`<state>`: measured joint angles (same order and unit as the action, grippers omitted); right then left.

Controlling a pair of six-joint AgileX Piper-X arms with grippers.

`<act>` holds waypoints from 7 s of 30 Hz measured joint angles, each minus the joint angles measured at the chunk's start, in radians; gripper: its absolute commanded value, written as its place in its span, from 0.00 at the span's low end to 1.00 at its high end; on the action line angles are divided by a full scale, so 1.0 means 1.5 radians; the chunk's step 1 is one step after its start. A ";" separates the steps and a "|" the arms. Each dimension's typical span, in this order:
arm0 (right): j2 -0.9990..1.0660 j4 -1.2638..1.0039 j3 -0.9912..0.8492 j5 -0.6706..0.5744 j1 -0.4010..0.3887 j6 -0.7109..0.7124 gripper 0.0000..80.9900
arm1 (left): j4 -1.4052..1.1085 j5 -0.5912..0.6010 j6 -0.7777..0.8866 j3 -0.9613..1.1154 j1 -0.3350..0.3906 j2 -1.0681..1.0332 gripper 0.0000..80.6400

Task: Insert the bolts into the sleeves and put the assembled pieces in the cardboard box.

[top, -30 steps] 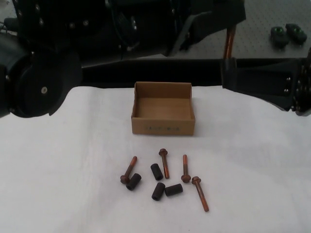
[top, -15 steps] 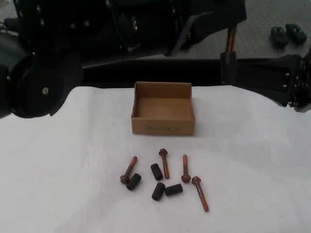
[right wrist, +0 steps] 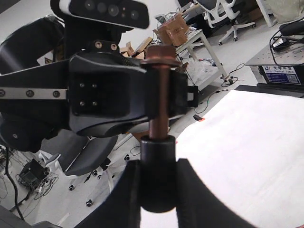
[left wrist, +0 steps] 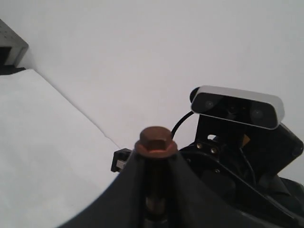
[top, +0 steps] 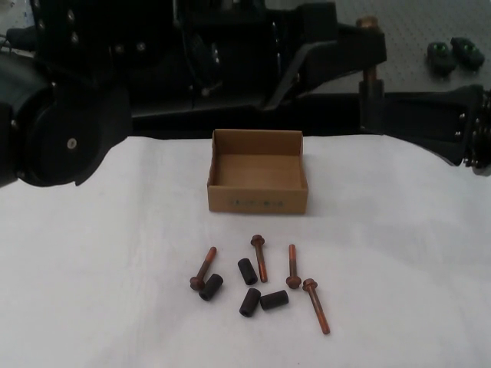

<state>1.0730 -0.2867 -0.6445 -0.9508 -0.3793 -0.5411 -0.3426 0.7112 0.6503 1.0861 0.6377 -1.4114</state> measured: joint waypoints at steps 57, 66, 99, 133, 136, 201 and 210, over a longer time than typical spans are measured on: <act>0.006 -0.004 0.003 0.000 0.010 -0.003 0.03 | 0.363 0.065 -0.175 0.000 -0.107 0.127 0.51; 0.158 0.027 -0.087 0.055 0.004 -0.003 0.03 | 0.611 -0.035 -0.299 0.000 -0.107 0.253 0.51; 0.791 0.366 -0.687 0.333 -0.058 0.118 0.03 | 0.797 -0.466 -0.364 -0.140 -0.107 0.447 0.38; 0.704 0.534 -0.690 0.357 -0.058 0.224 0.38 | 0.735 -0.452 -0.391 -0.140 -0.107 0.447 0.38; 0.619 0.685 -0.670 0.355 -0.058 0.313 0.38 | 0.735 -0.452 -0.394 -0.142 -0.107 0.447 0.38; 0.435 0.715 -0.278 0.433 -0.133 0.242 0.38 | 0.425 -0.302 -0.317 -0.450 -0.107 0.447 0.38; 0.510 0.726 -0.348 0.452 -0.137 0.250 0.38 | 0.425 -0.302 -0.317 -0.450 -0.107 0.447 0.38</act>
<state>1.8384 0.8030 -1.1667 -0.2730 -0.5855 -0.1660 0.2950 0.2575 0.1753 0.4110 0.4765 -0.7403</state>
